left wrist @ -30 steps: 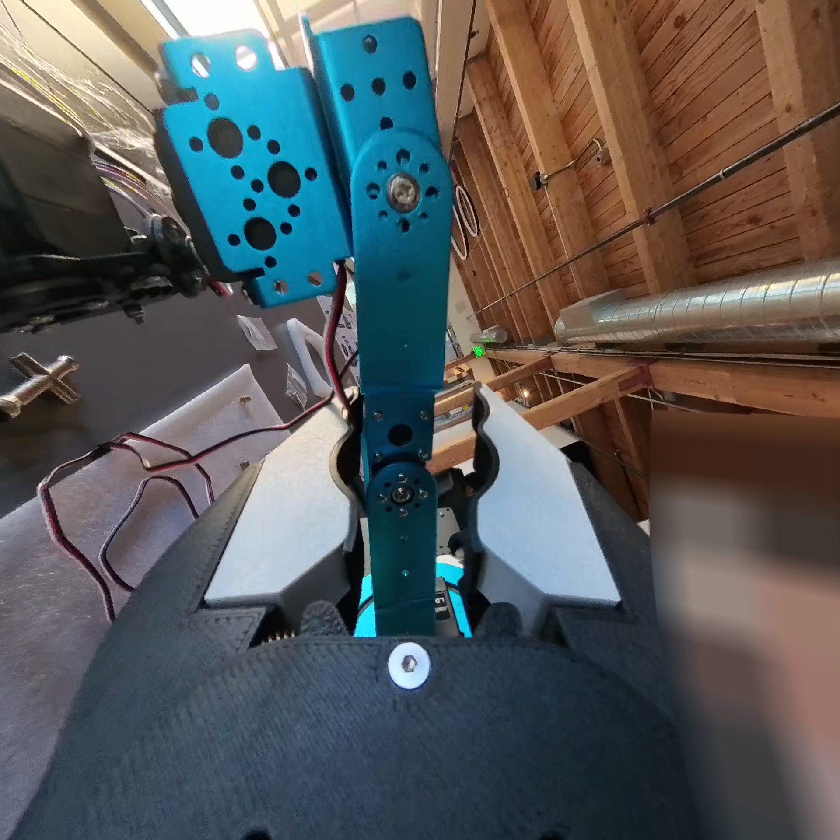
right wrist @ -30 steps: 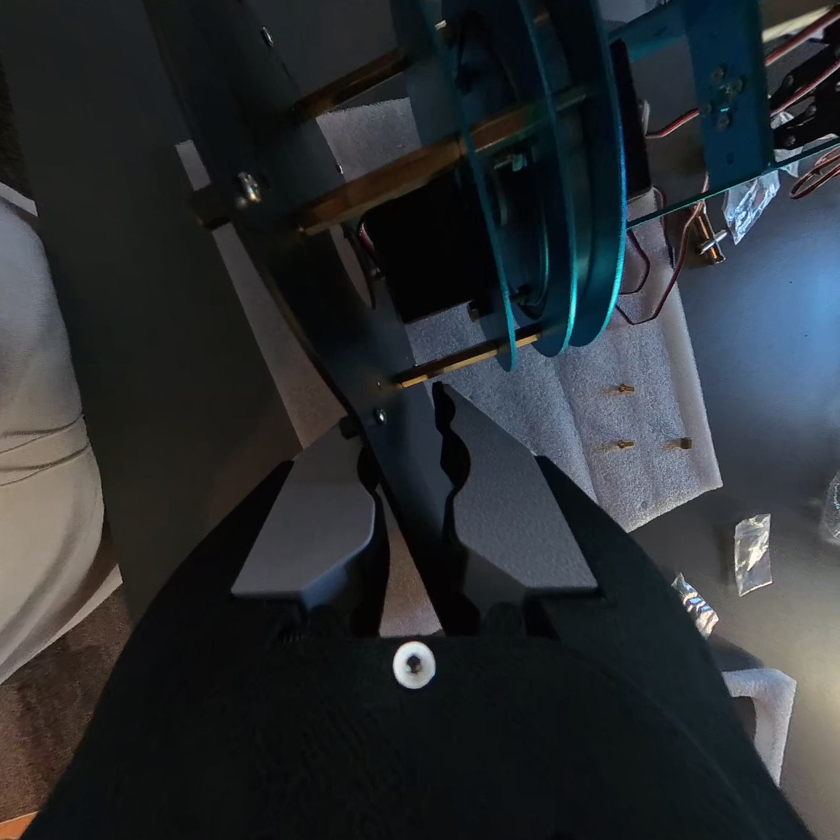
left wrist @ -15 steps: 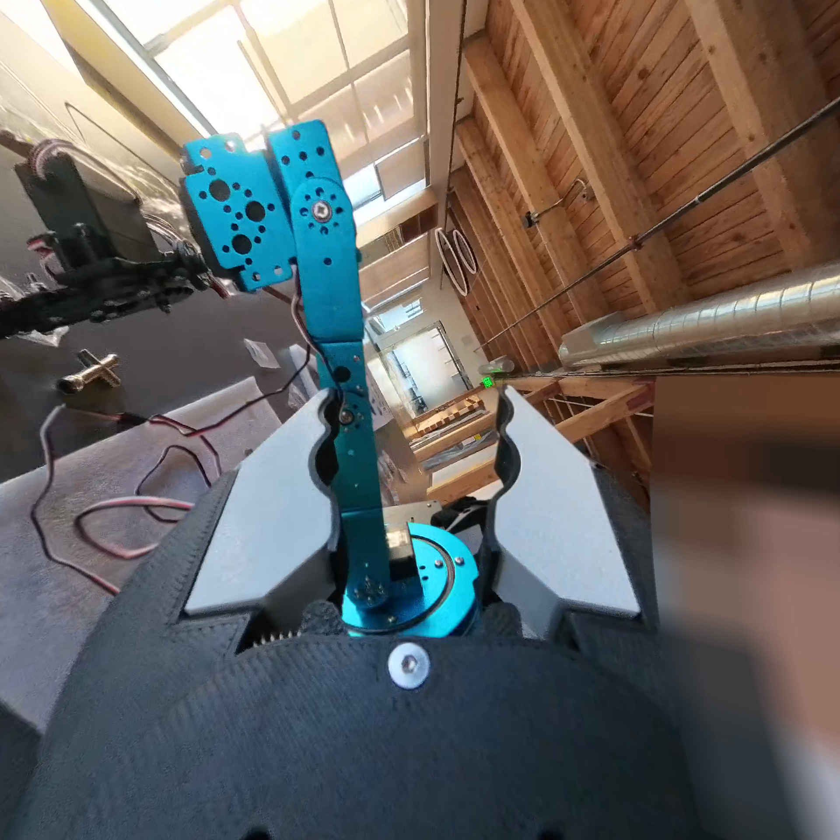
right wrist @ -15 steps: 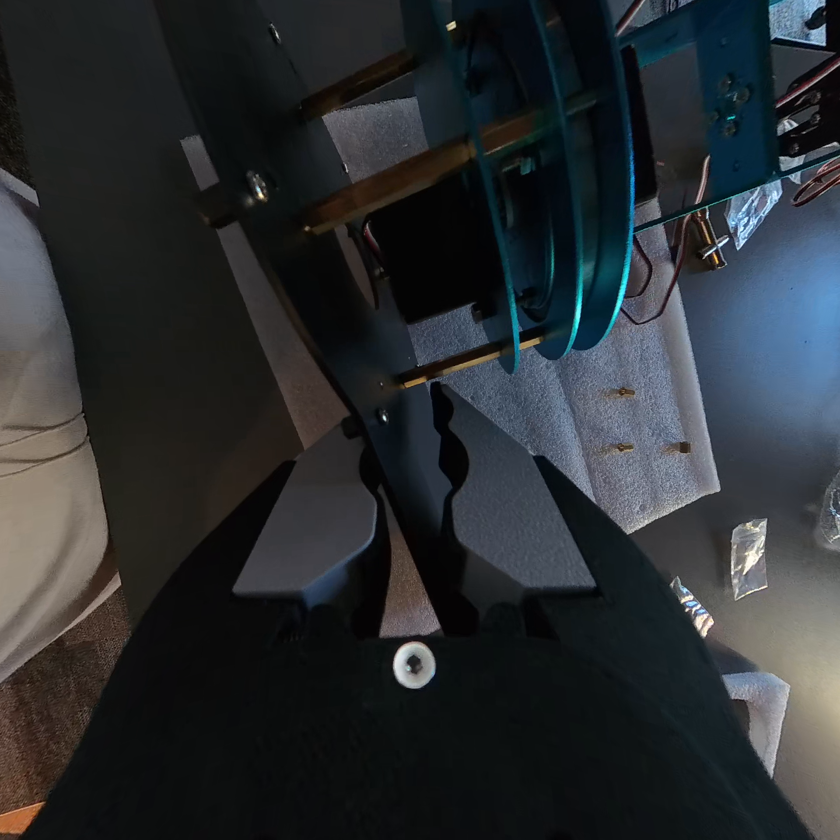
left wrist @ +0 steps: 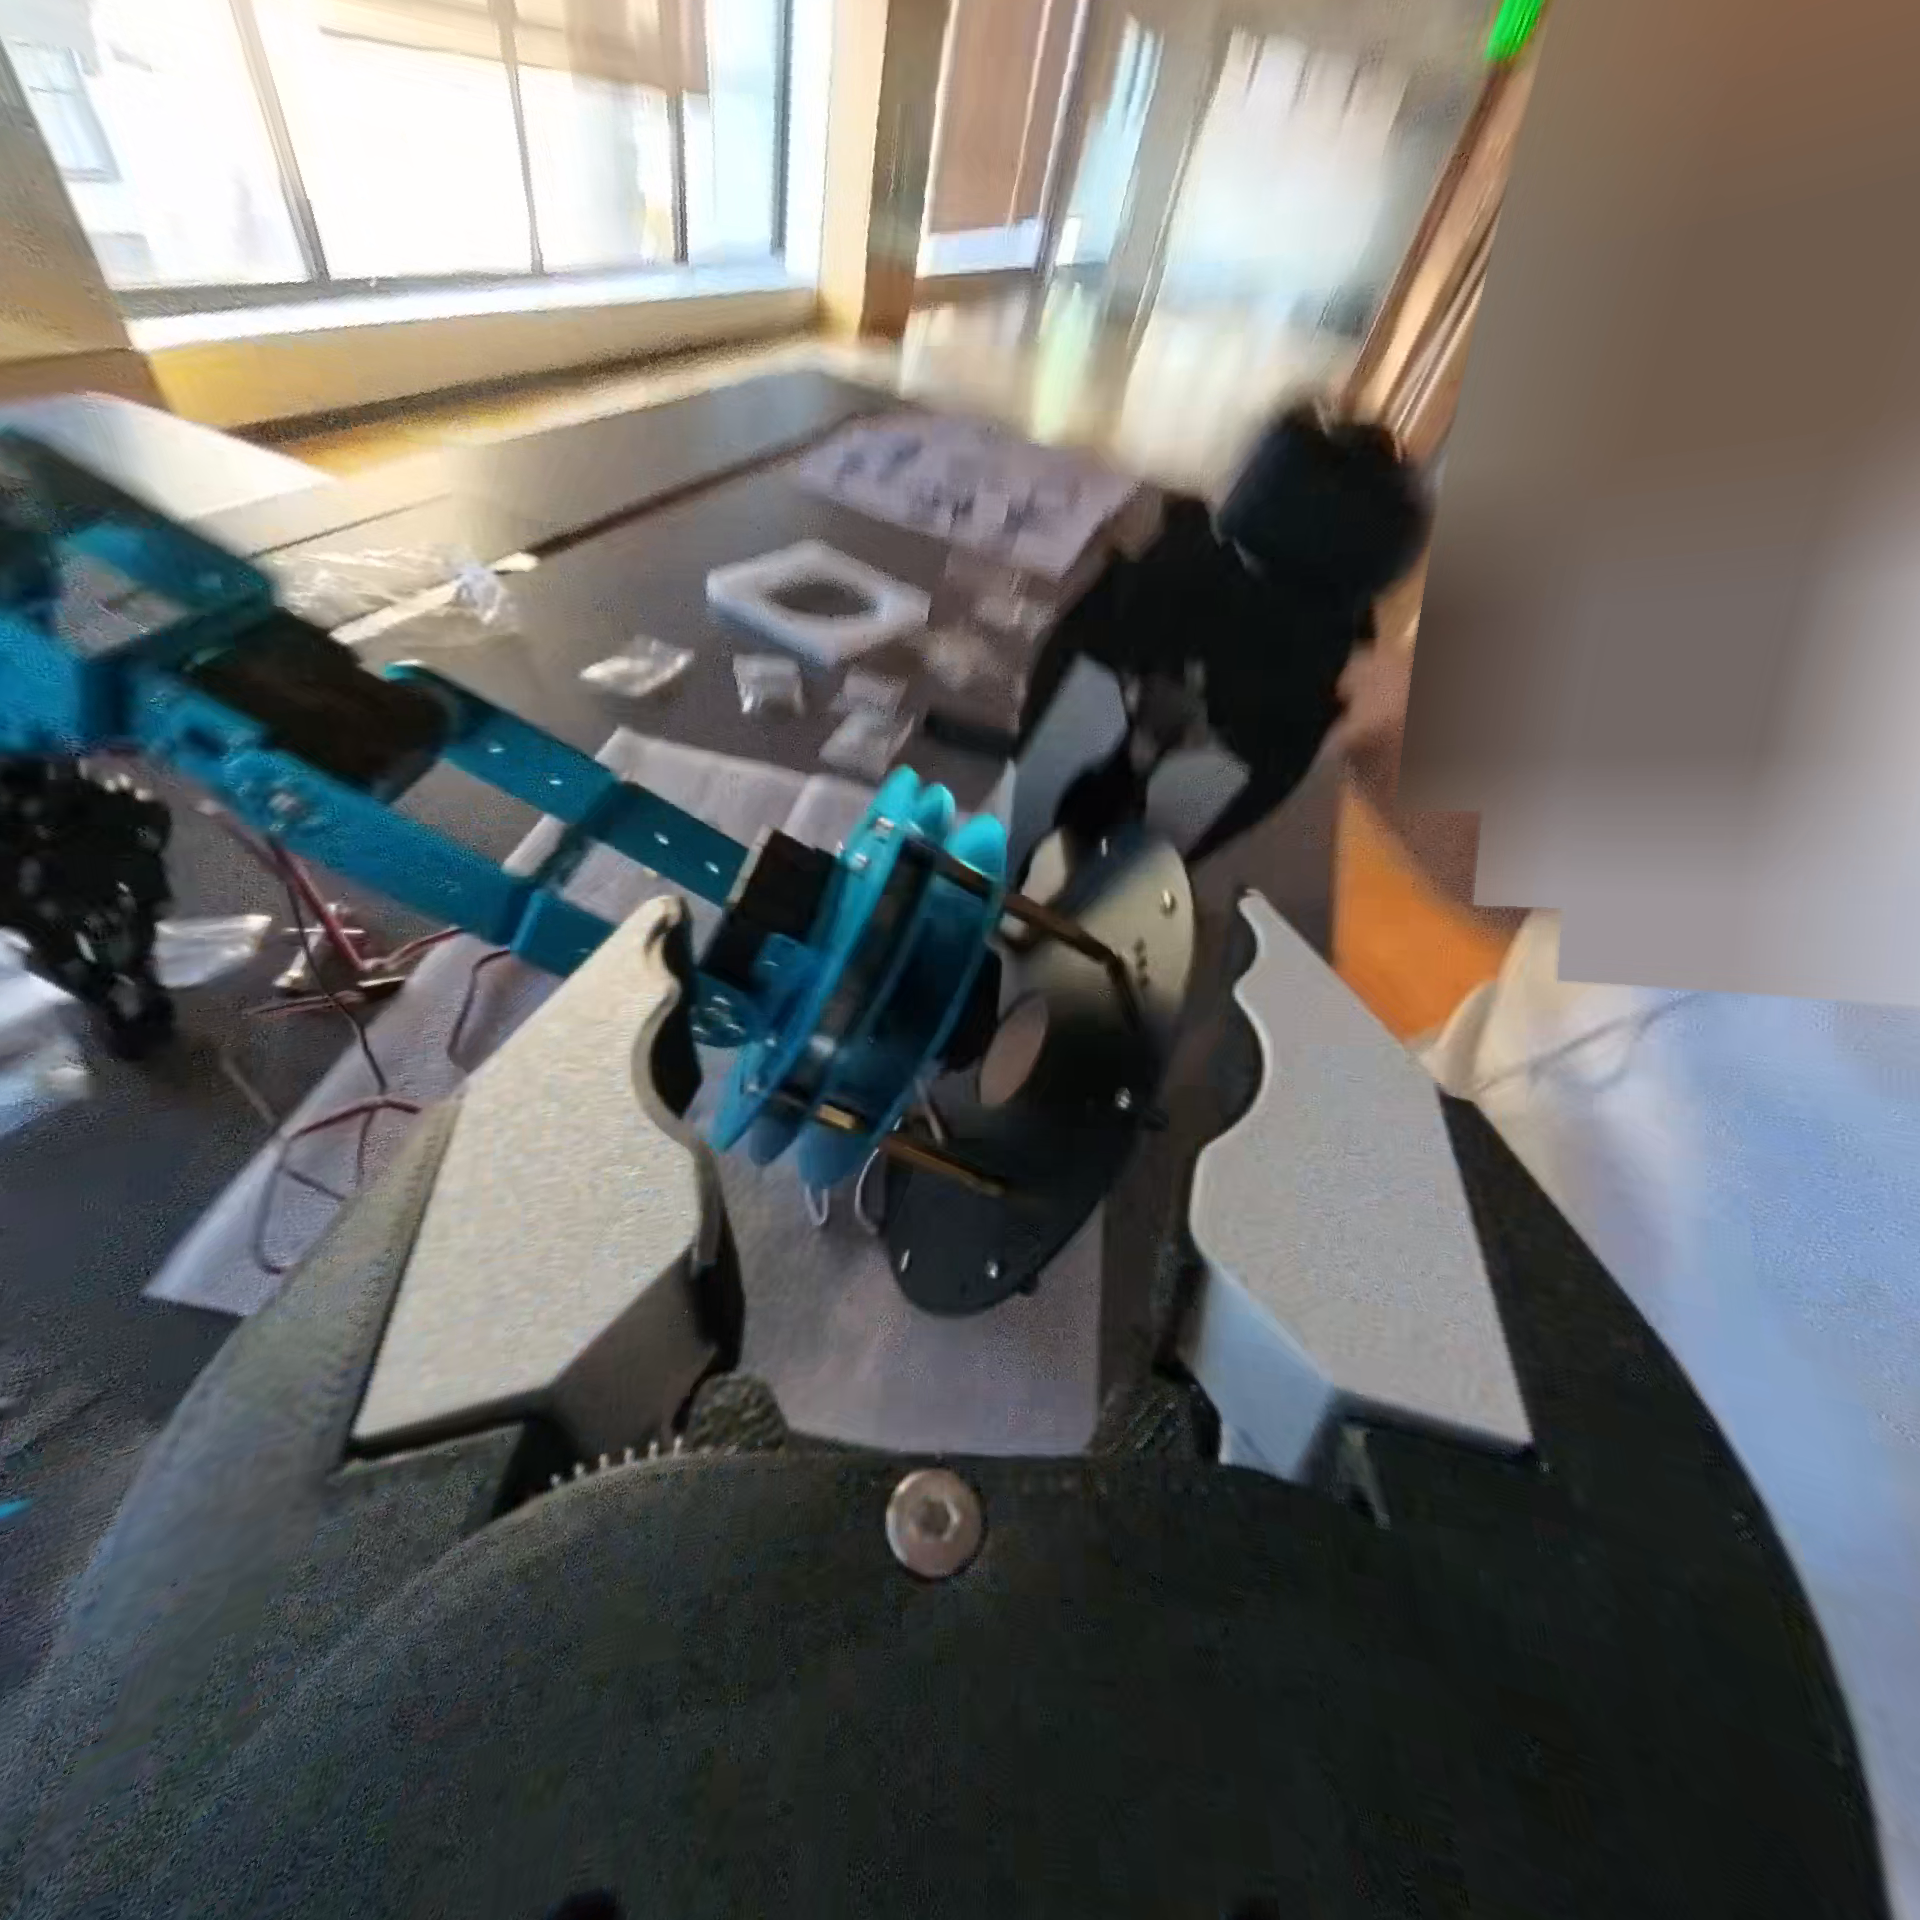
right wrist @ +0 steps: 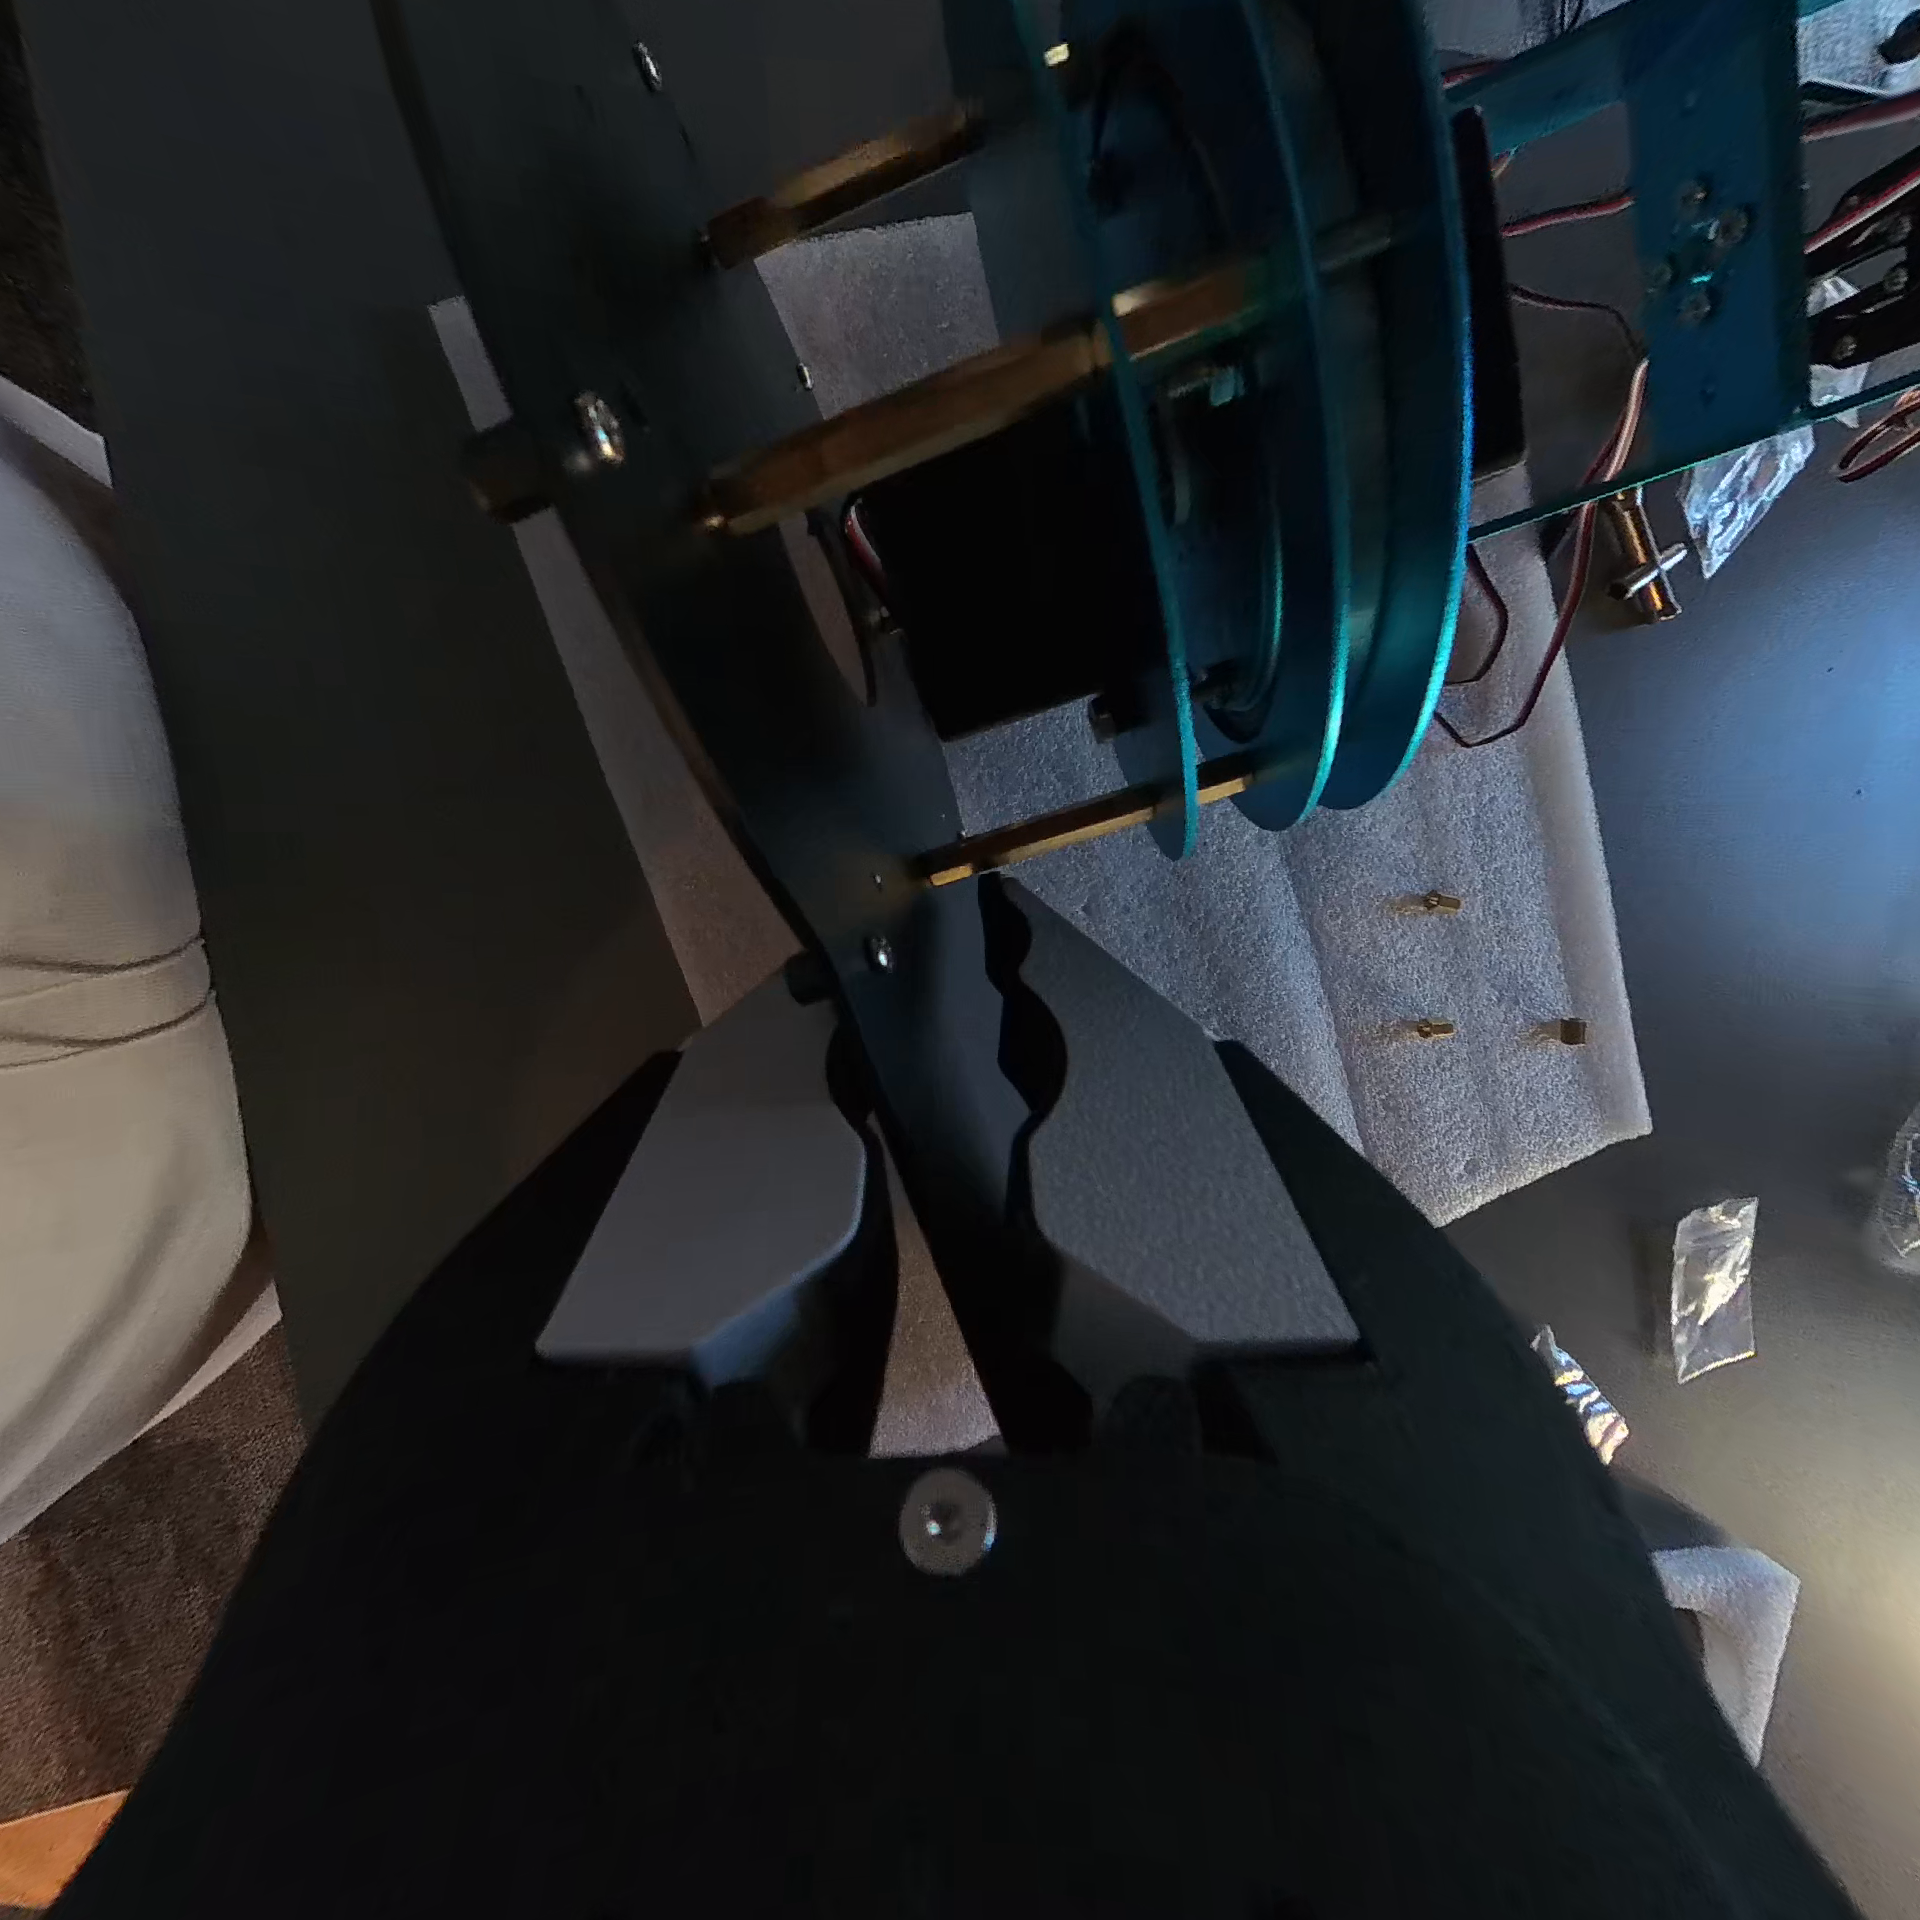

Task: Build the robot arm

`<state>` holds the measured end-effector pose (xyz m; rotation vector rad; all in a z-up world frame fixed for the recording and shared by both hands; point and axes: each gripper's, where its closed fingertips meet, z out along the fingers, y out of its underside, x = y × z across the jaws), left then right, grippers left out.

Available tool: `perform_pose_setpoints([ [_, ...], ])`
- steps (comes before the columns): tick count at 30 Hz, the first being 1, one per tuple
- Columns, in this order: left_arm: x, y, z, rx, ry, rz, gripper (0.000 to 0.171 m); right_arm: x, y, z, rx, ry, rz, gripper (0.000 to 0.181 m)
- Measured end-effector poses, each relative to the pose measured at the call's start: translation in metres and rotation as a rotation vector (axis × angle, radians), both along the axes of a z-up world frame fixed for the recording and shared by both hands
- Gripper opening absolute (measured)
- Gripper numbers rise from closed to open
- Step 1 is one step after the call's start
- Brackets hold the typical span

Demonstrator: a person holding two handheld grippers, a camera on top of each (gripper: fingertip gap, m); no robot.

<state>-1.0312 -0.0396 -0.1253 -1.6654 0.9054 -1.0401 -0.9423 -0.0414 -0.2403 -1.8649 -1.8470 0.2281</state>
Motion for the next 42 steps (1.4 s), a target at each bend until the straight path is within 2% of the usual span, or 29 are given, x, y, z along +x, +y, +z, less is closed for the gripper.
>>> perform_pose_setpoints([
  [1, 0.012, -0.01, -0.006, 0.07, 0.126, 0.001, 0.108, 0.0, 0.0, 0.0, -0.002, 0.001, 0.001, 0.011],
  [3, 0.028, -0.017, -0.02, 0.179, 0.345, 0.011, 0.112, 0.0, 0.0, 0.0, -0.002, 0.004, 0.002, 0.011],
  [6, 0.042, -0.014, -0.036, 0.26, 0.52, -0.005, 0.101, 0.0, 0.0, 0.0, 0.002, 0.004, 0.006, 0.011],
  [8, 0.042, -0.007, -0.049, 0.26, 0.607, -0.01, 0.099, 0.0, 0.0, 0.0, 0.007, -0.001, 0.013, 0.01],
  [10, 0.046, -0.008, -0.055, 0.224, 0.616, -0.025, 0.092, 0.0, 0.0, 0.0, 0.003, 0.002, 0.013, 0.01],
  [19, 0.045, -0.007, -0.056, 0.197, 0.596, 0.025, 0.09, 0.0, 0.002, 0.001, 0.025, -0.005, 0.018, 0.012],
  [29, 0.046, -0.007, -0.056, 0.201, 0.583, 0.017, 0.09, 0.002, 0.006, 0.013, 0.081, 0.088, 0.005, 0.027],
  [31, 0.046, -0.007, -0.056, 0.2, 0.581, 0.018, 0.09, 0.005, 0.003, 0.024, 0.059, 0.151, 0.01, 0.029],
  [34, 0.046, -0.008, -0.056, 0.2, 0.579, 0.018, 0.09, 0.012, -0.009, 0.058, 0.002, 0.356, 0.045, 0.032],
  [36, 0.046, -0.008, -0.056, 0.2, 0.578, 0.018, 0.09, 0.026, -0.009, 0.09, -0.021, 0.545, 0.034, 0.049],
  [40, 0.046, -0.008, -0.056, 0.197, 0.578, 0.013, 0.09, 0.082, 0.03, 0.146, 0.068, 0.888, -0.102, 0.057],
  [42, 0.046, -0.008, -0.056, 0.195, 0.578, 0.011, 0.09, 0.105, 0.053, 0.148, 0.138, 0.916, -0.143, 0.057],
])
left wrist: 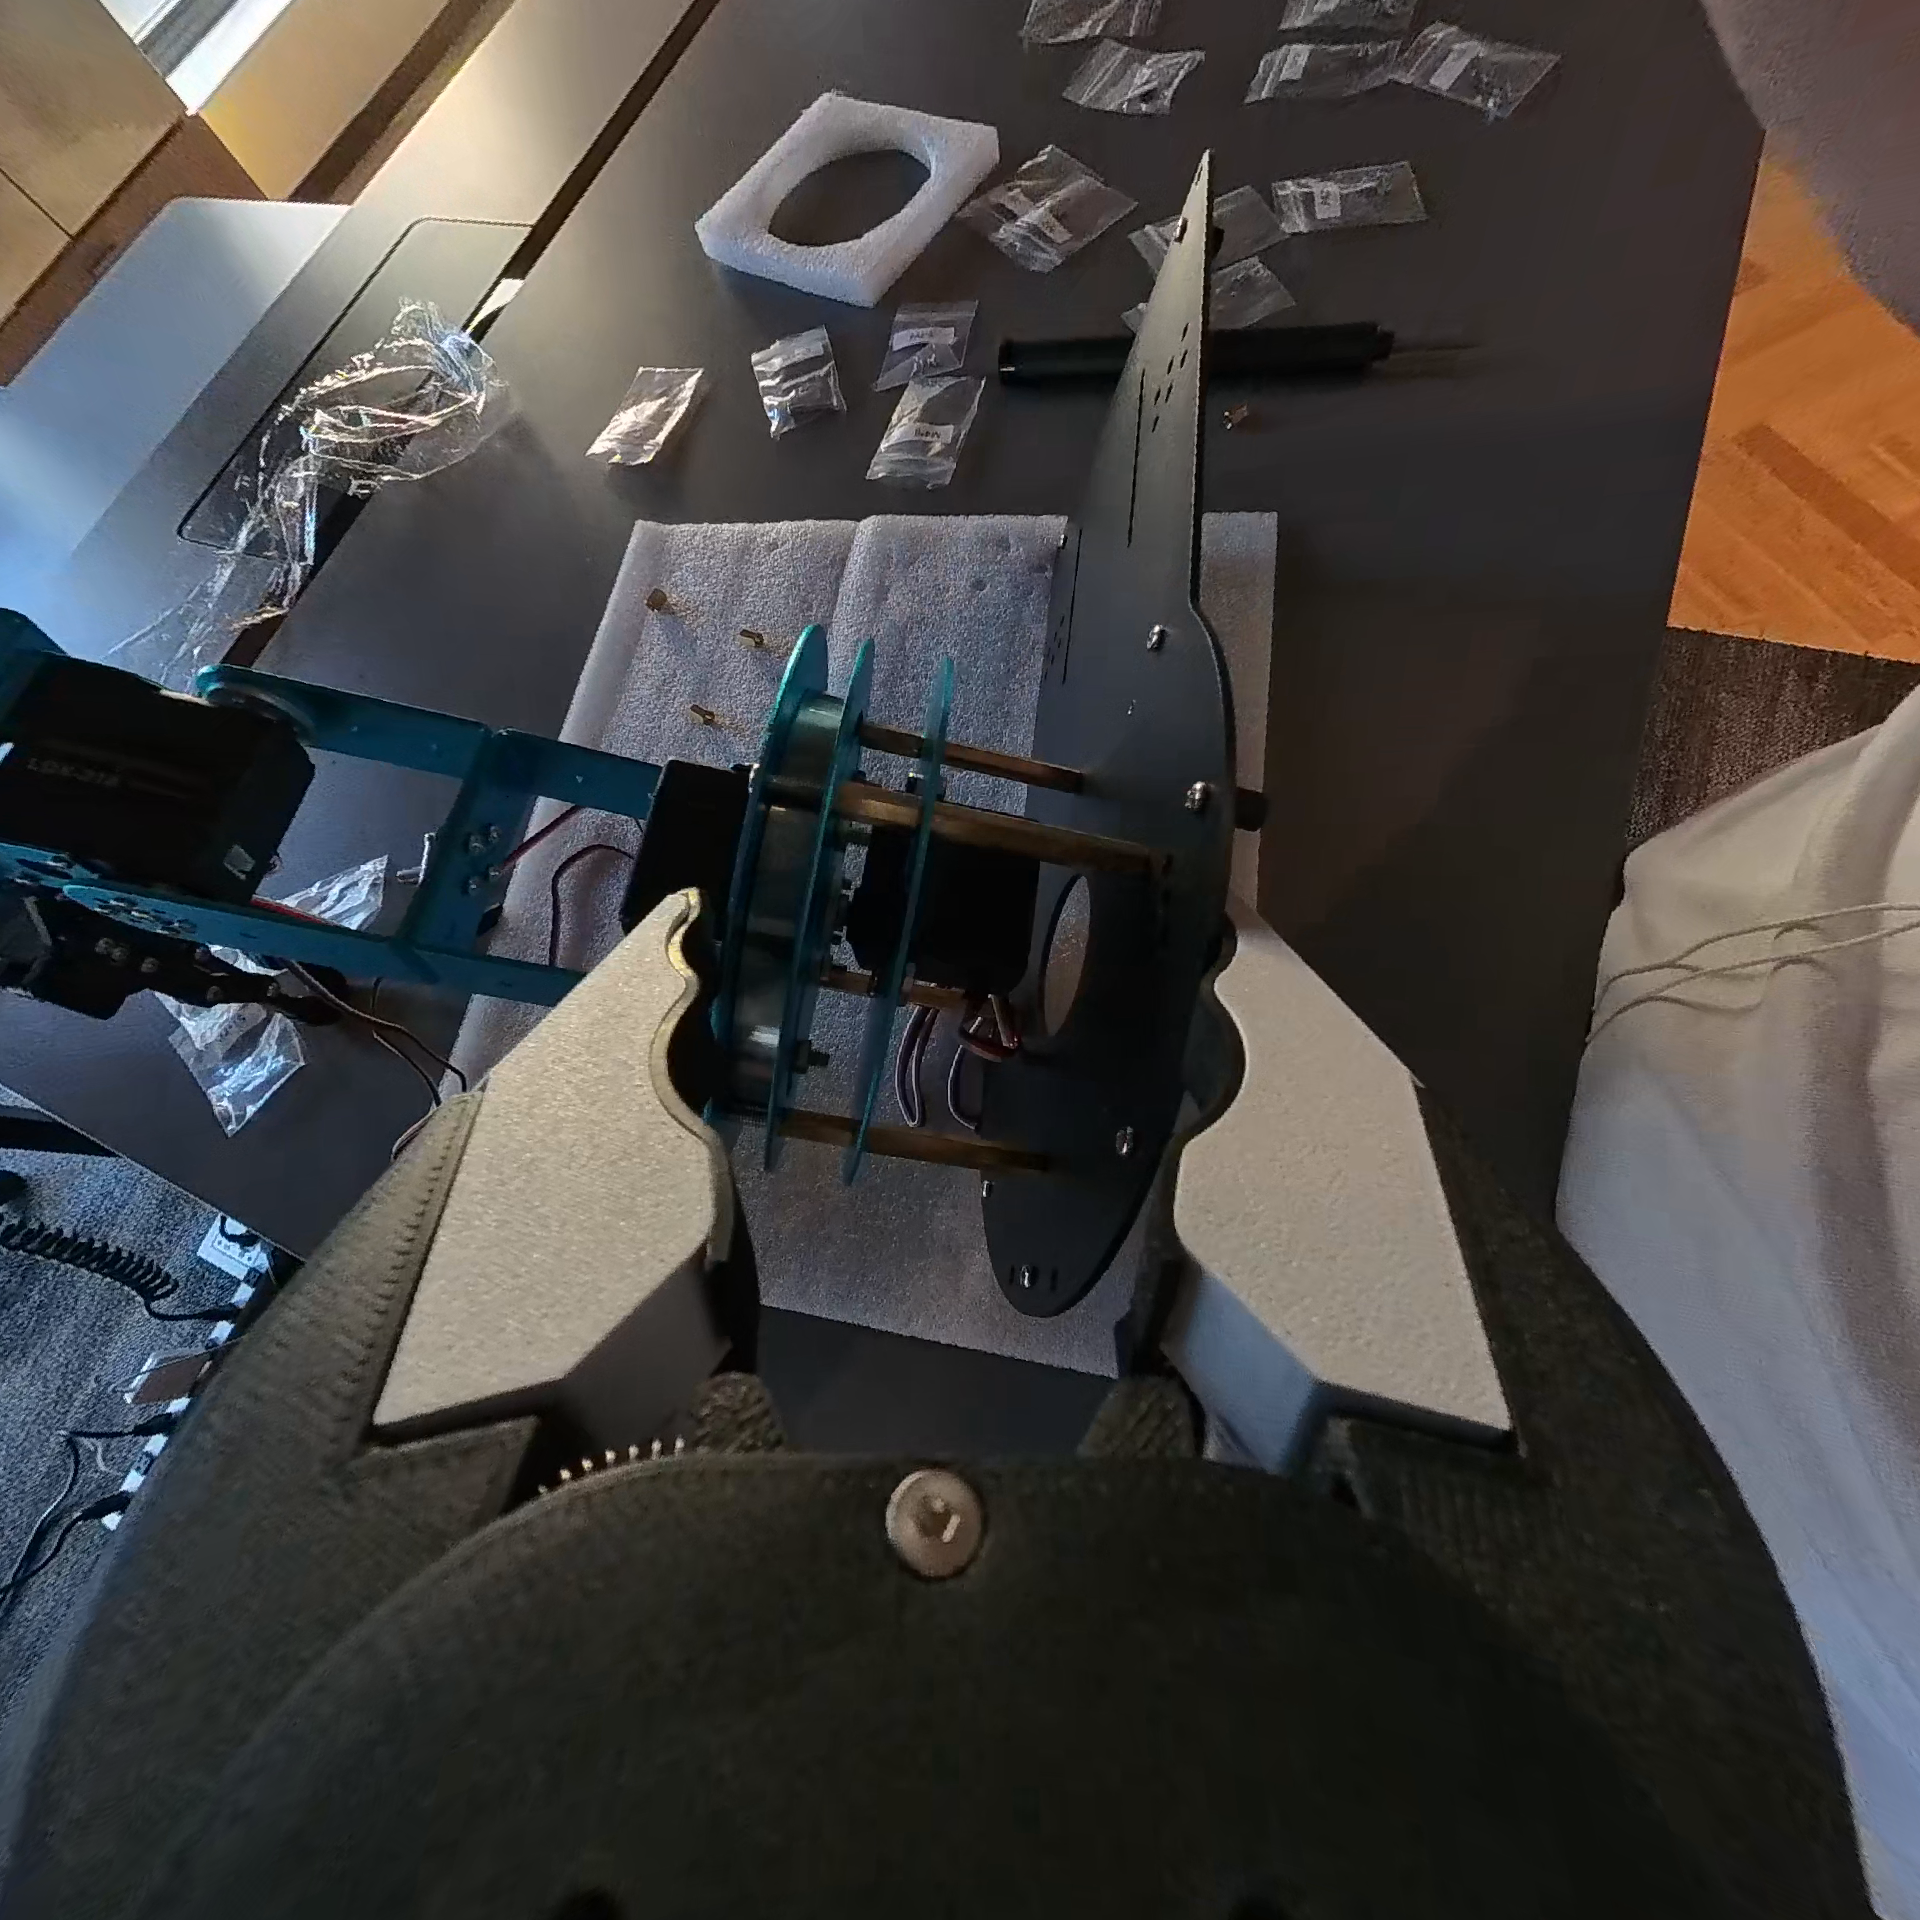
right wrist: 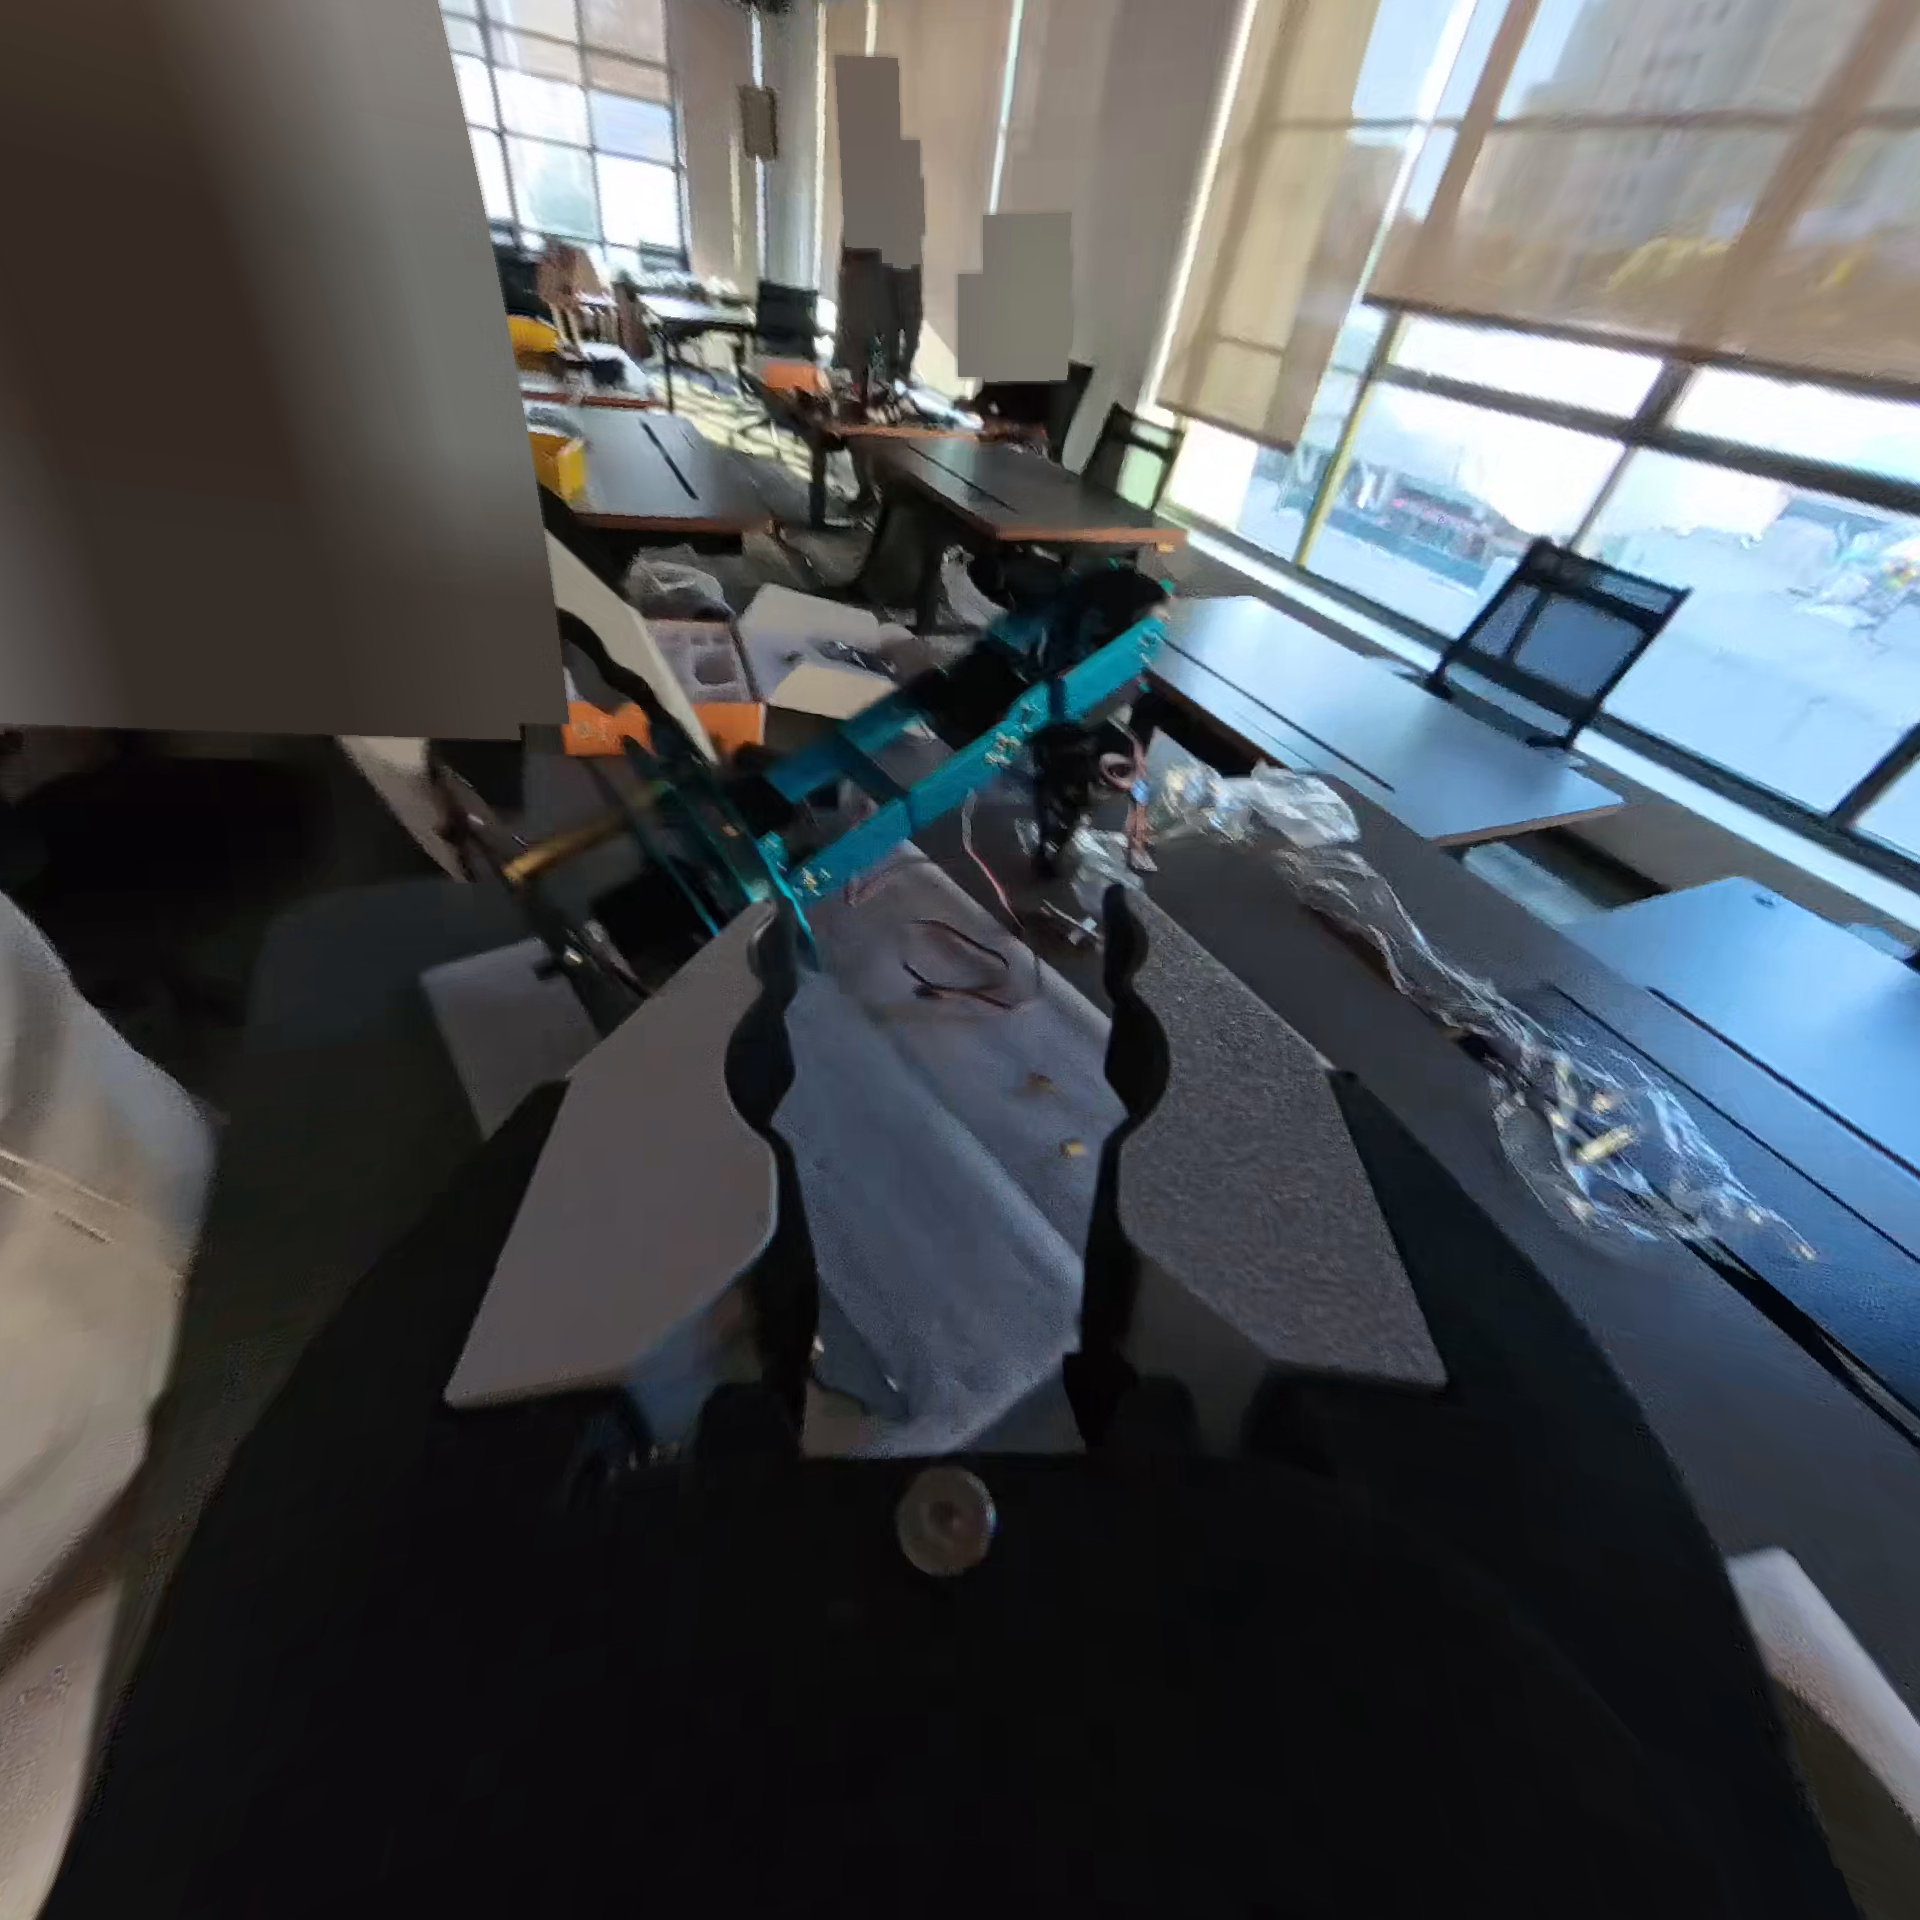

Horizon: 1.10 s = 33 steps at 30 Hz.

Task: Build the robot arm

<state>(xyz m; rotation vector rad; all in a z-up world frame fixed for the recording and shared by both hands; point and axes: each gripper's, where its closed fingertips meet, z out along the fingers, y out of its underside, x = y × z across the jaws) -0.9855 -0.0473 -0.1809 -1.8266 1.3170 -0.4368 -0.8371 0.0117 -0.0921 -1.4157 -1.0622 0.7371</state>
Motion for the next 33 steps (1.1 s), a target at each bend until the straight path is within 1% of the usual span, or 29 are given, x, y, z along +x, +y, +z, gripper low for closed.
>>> perform_pose_setpoints([
  [1, 0.0, 0.0, 0.0, -0.001, -0.001, 0.0, 0.09, 0.007, 0.008, -0.007, -0.025, -0.025, 0.002, 0.051],
  [2, 0.0, 0.0, 0.0, -0.002, -0.002, 0.0, 0.09, 0.011, 0.014, -0.016, -0.064, -0.049, 0.019, 0.034],
  [3, 0.0, 0.0, 0.0, -0.002, -0.003, 0.0, 0.09, 0.016, 0.021, -0.022, -0.094, -0.058, 0.033, 0.013],
  [4, 0.0, 0.0, 0.0, -0.004, -0.003, 0.0, 0.09, 0.021, 0.031, -0.026, -0.121, -0.052, 0.027, 0.001],
  [7, 0.0, 0.0, 0.0, -0.009, -0.006, -0.001, 0.09, 0.04, 0.058, -0.044, -0.229, -0.058, -0.004, 0.005],
  [8, 0.0, 0.0, 0.0, -0.011, -0.007, -0.001, 0.091, 0.045, 0.06, -0.055, -0.272, -0.097, -0.007, 0.012],
  [9, 0.0, 0.0, 0.0, -0.013, -0.005, -0.001, 0.091, 0.052, 0.059, -0.069, -0.312, -0.173, -0.025, 0.016],
  [10, 0.0, 0.0, 0.0, -0.015, -0.004, -0.002, 0.091, 0.06, 0.056, -0.082, -0.324, -0.263, -0.062, 0.016],
  [11, 0.0, -0.001, -0.001, -0.018, -0.003, -0.004, 0.091, 0.068, 0.048, -0.095, -0.31, -0.353, -0.095, 0.013],
  [13, 0.0, -0.001, -0.001, -0.025, -0.005, -0.01, 0.091, 0.083, 0.022, -0.118, -0.259, -0.498, -0.127, 0.006],
  [15, 0.0, -0.001, -0.001, -0.036, -0.016, -0.016, 0.091, 0.093, -0.01, -0.142, -0.253, -0.58, -0.139, 0.001],
  [16, 0.001, -0.001, -0.001, -0.04, -0.022, -0.017, 0.092, 0.1, -0.022, -0.155, -0.27, -0.613, -0.172, 0.003],
  [18, 0.001, -0.001, -0.001, -0.044, -0.028, -0.02, 0.092, 0.108, -0.04, -0.173, -0.291, -0.607, -0.228, 0.004],
  [20, 0.001, -0.001, -0.001, -0.044, -0.028, -0.02, 0.092, 0.112, -0.045, -0.18, -0.279, -0.579, -0.286, 0.005],
  [22, 0.001, -0.001, -0.001, -0.045, -0.031, -0.019, 0.092, 0.111, -0.047, -0.185, -0.308, -0.572, -0.283, 0.007],
  [24, 0.001, -0.001, -0.001, -0.046, -0.033, -0.019, 0.092, 0.113, -0.042, -0.191, -0.312, -0.627, -0.289, 0.011],
  [27, 0.0, -0.001, -0.001, -0.047, -0.03, -0.017, 0.092, 0.115, -0.037, -0.199, -0.306, -0.713, -0.276, 0.011],
  [31, 0.0, -0.001, -0.001, -0.048, -0.026, -0.016, 0.092, 0.116, -0.041, -0.21, -0.361, -0.758, -0.246, 0.011],
  [33, 0.0, -0.001, -0.001, -0.049, -0.023, -0.015, 0.092, 0.115, -0.04, -0.208, -0.355, -0.736, -0.258, 0.009],
])
